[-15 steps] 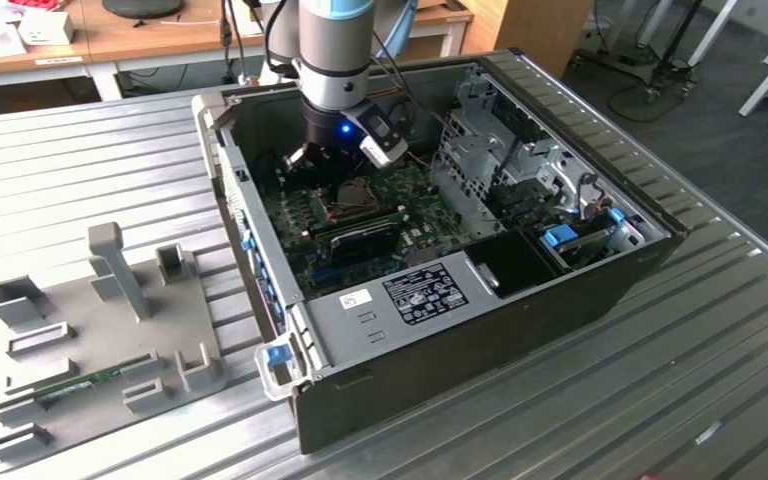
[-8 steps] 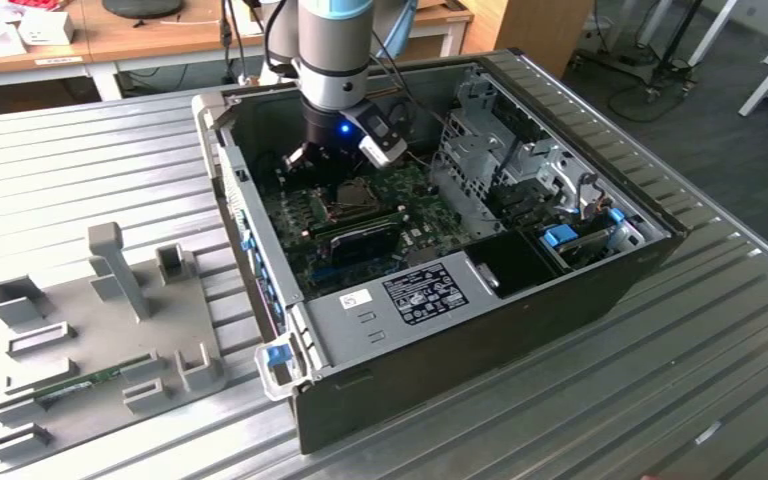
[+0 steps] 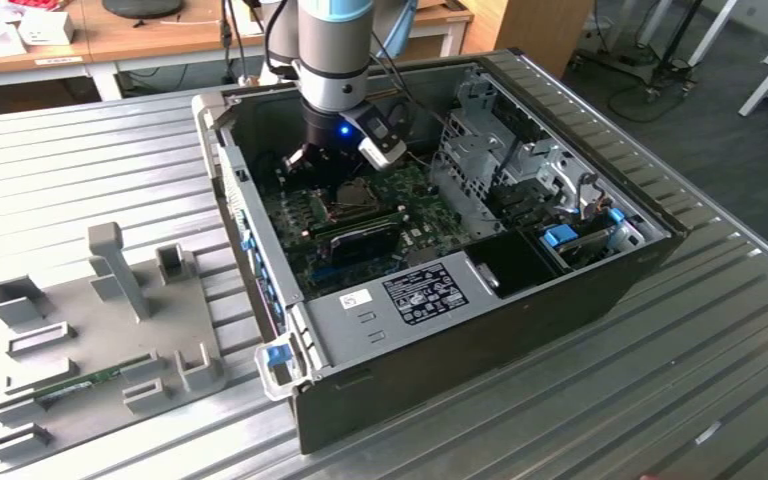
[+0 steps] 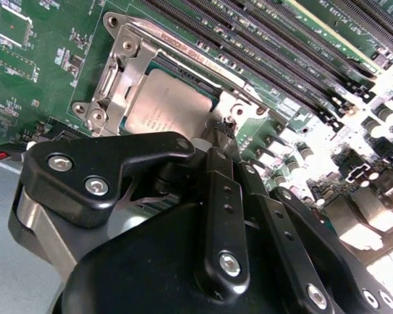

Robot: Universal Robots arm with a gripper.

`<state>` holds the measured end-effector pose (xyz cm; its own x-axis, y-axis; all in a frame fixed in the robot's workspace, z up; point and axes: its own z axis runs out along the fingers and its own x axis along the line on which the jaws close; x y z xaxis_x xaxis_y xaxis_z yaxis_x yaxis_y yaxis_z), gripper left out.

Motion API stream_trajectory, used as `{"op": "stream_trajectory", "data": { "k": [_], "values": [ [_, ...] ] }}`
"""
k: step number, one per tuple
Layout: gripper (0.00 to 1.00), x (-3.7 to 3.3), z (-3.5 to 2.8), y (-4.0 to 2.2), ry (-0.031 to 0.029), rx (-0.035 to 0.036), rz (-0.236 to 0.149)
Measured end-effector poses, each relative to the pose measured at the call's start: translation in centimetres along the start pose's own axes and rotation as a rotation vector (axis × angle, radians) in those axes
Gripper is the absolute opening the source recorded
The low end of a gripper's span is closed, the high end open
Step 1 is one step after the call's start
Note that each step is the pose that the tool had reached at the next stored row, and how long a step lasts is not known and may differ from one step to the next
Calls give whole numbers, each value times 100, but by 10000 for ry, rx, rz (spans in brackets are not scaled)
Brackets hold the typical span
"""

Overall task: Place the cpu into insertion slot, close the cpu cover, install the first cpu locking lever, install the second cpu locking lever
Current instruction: 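Close the cpu cover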

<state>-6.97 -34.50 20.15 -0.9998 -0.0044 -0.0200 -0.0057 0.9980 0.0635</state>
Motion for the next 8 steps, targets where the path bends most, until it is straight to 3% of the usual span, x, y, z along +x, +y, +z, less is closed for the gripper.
{"op": "stream_trajectory", "data": {
  "k": [8],
  "values": [
    [10, 1, 24, -2, 2, -7, 1]
  ]
}}
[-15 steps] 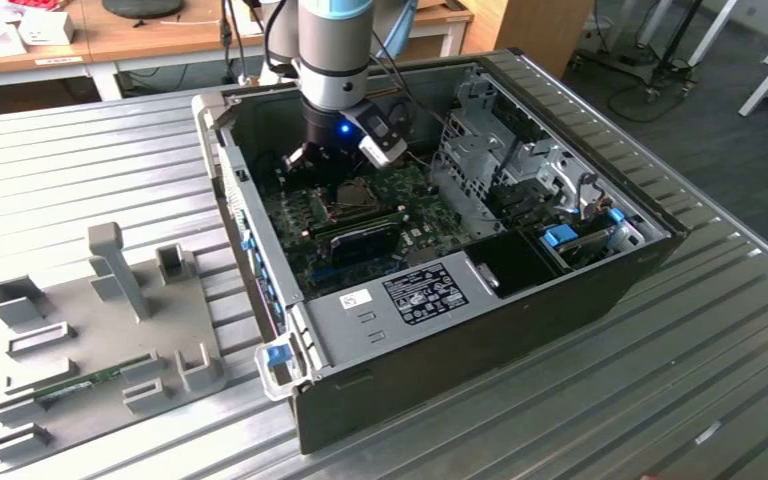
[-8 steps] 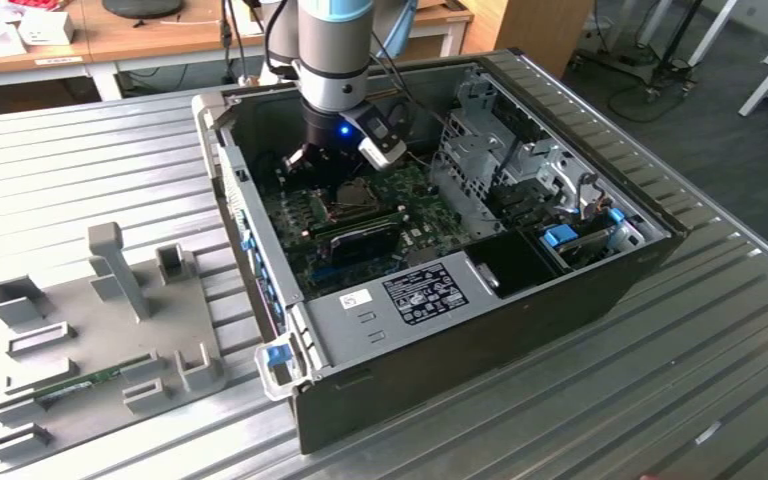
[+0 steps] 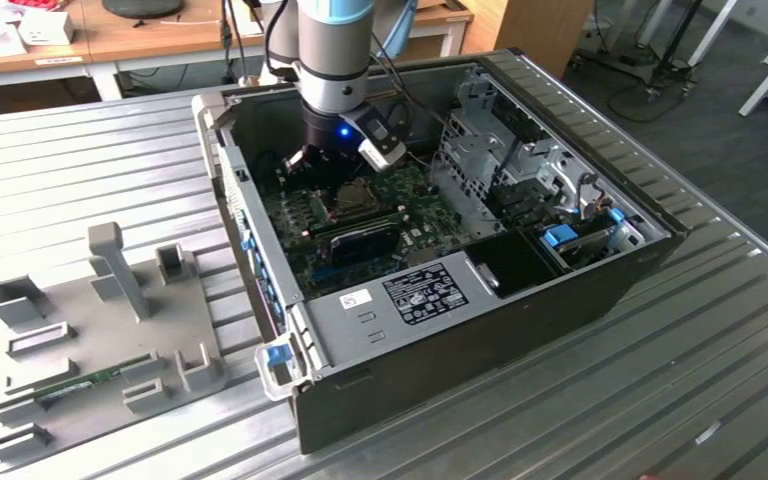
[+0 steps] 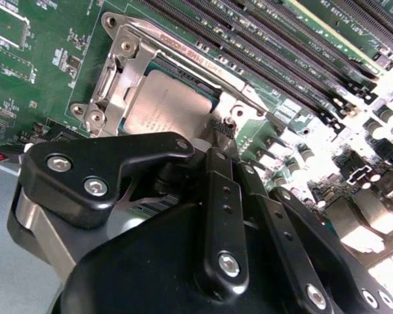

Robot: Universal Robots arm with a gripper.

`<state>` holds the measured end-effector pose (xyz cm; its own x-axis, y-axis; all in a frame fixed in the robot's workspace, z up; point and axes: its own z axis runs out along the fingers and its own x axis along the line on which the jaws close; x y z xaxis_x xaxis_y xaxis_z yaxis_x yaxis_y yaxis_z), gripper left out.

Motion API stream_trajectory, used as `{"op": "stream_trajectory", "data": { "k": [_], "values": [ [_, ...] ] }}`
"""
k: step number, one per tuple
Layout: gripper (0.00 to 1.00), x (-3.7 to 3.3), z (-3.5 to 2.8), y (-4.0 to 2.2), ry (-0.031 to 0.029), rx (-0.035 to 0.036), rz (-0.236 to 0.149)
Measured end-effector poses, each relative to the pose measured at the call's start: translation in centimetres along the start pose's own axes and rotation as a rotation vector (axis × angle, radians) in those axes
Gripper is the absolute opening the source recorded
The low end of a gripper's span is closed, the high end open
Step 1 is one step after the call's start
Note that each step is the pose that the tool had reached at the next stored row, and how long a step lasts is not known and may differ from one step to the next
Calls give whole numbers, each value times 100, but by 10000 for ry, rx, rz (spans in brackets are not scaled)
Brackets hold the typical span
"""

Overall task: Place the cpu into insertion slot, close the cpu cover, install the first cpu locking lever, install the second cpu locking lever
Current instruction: 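Close the cpu cover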

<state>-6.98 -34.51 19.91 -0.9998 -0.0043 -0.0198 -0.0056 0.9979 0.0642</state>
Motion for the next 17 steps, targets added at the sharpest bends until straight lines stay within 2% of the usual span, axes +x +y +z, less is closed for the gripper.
{"op": "stream_trajectory", "data": {
  "k": [17],
  "values": [
    [10, -1, 5, 1, -3, -5, -1]
  ]
}}
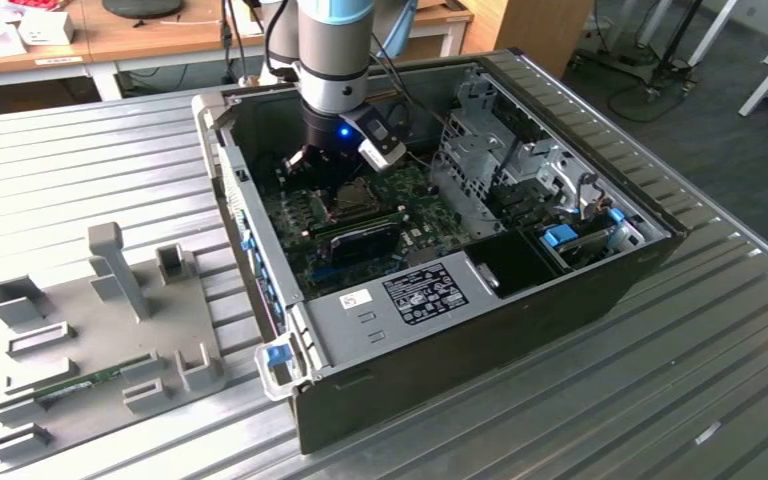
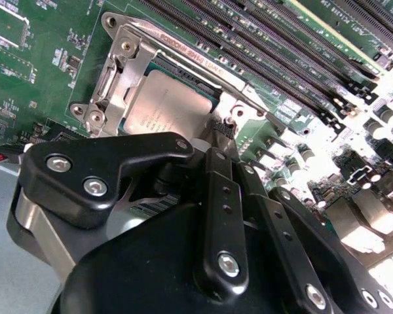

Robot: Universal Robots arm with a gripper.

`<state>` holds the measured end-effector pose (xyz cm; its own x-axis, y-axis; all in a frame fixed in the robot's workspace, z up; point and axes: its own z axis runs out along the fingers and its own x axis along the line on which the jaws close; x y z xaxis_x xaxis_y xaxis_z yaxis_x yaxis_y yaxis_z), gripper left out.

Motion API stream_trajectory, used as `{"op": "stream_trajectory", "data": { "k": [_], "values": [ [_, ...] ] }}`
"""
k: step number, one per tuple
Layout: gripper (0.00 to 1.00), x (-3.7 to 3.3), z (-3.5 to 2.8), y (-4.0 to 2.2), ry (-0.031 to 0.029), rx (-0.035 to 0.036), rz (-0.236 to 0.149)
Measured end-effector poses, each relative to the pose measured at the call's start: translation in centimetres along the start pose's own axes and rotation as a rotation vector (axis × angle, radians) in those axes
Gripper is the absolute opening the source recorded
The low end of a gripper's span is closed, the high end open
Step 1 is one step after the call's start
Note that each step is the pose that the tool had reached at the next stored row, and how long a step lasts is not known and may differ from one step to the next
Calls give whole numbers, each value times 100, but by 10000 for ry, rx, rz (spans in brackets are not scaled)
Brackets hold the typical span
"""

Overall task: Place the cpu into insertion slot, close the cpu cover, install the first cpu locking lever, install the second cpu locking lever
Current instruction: 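Close the cpu cover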

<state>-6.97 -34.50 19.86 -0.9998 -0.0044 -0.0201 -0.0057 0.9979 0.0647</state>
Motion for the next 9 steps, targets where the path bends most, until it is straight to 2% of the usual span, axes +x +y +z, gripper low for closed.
{"op": "stream_trajectory", "data": {
  "k": [9],
  "values": [
    [10, 0, 2, 0, 0, 0, 0]
  ]
}}
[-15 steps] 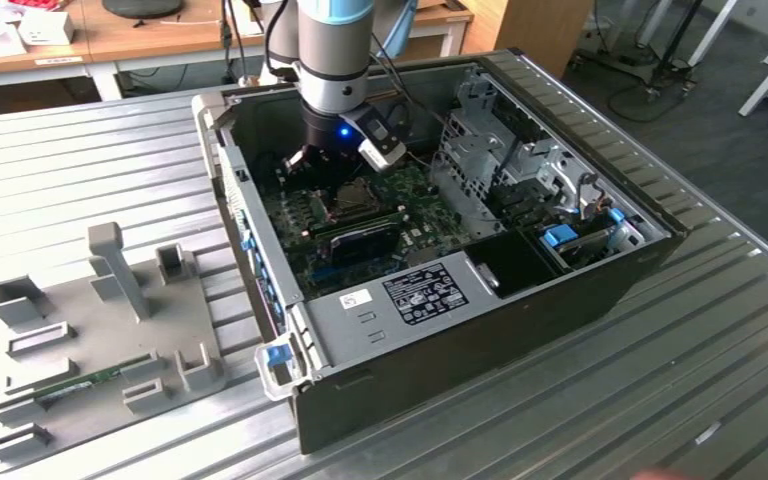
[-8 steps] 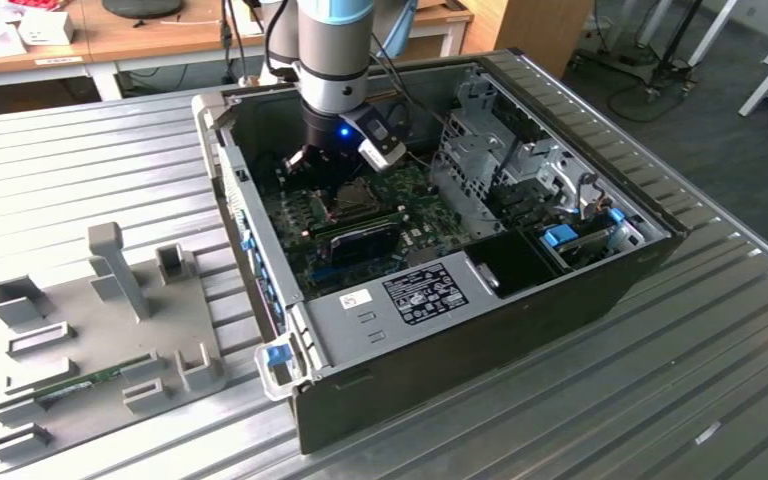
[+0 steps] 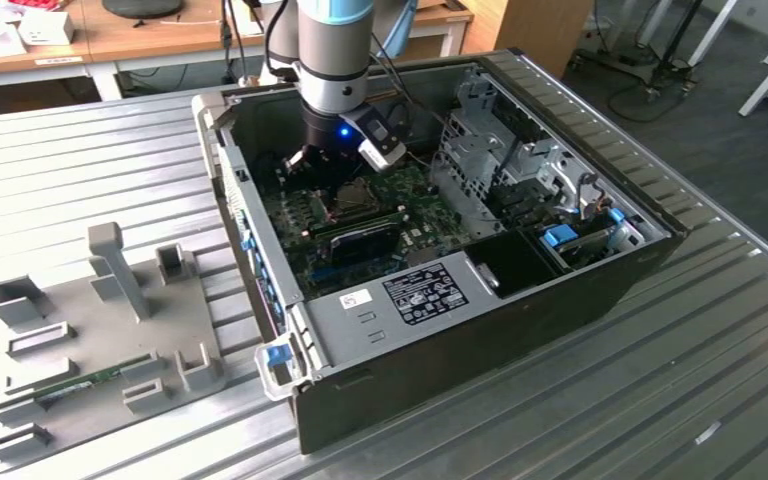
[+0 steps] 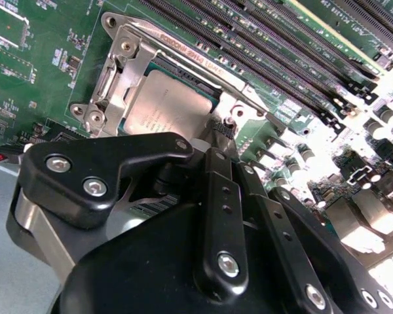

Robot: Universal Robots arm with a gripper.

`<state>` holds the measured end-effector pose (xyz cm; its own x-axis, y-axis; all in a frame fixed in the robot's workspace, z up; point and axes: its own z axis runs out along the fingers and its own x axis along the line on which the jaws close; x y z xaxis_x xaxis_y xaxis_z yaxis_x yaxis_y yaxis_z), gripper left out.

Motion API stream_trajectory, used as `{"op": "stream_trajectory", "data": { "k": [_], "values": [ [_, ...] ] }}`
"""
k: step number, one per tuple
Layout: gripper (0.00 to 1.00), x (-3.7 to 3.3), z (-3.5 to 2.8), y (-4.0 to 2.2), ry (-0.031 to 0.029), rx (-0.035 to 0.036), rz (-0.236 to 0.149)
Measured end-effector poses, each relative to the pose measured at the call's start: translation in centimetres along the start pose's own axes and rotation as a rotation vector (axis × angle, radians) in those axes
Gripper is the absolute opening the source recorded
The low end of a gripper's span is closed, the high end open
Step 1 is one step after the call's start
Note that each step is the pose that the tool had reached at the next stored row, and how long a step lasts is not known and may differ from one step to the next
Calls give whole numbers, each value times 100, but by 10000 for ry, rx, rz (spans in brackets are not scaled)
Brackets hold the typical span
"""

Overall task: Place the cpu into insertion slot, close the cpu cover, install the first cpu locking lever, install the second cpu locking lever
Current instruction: 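Close the cpu cover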

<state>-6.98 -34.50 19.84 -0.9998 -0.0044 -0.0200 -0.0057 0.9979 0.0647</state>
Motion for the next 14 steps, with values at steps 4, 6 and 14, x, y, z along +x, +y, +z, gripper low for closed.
{"op": "stream_trajectory", "data": {
  "k": [4, 6, 14],
  "values": [
    [10, 0, 2, 0, 0, 0, 0],
    [10, 0, 2, 0, 0, 0, 1],
    [10, 0, 4, 0, -1, -1, 0]
  ]
}}
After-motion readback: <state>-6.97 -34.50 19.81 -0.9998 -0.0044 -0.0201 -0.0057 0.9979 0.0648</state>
